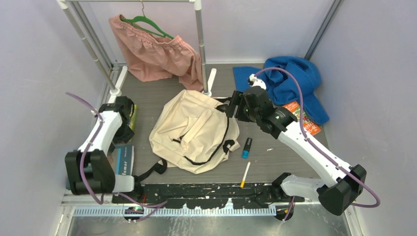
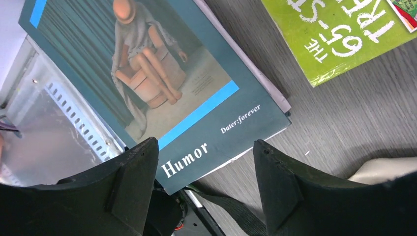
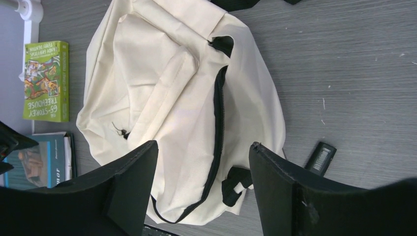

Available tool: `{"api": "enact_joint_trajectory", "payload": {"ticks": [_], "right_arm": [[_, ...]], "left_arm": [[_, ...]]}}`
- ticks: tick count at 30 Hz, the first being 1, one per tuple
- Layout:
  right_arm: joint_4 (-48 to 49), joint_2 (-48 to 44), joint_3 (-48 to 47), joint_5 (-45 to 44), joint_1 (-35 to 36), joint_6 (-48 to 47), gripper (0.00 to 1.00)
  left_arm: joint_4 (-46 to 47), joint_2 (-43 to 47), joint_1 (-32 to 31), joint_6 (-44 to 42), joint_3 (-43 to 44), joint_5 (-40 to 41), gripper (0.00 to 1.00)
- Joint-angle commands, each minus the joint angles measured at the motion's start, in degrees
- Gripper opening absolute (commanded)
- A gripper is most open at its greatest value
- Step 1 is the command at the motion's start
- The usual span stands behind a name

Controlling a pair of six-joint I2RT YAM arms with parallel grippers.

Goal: Pack the student bag
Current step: Adjust the book at the center of the board.

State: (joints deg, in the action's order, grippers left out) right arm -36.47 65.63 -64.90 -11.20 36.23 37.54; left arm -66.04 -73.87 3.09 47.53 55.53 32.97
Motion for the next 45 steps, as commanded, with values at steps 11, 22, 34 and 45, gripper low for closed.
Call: {"api": "enact_joint_trajectory", "payload": {"ticks": [11,22,34,45], "right_arm": [[4.05,8.89,-6.37,6.48,-0.07,0.24,0.74],[3.51,9.61,-7.52,6.11,-0.09,2.09,0.74],[0.33,3.32,0.08,1.69,-0.08,5.09,0.78],[0.72,4.01,-1.71,2.72,-0.06,5.52,0.81]], "left_arm": [[-0.51,-11.47,-4.29,6.99,1.06,7.86,0.73],[-4.23,-25.21,-5.75,10.36,6.73,13.00,0.79],[0.91,-17.30,-5.90,5.70,0.90,7.74,0.88],[3.44,-23.20,-6.09,1.63,2.55,1.68,0.99]]}}
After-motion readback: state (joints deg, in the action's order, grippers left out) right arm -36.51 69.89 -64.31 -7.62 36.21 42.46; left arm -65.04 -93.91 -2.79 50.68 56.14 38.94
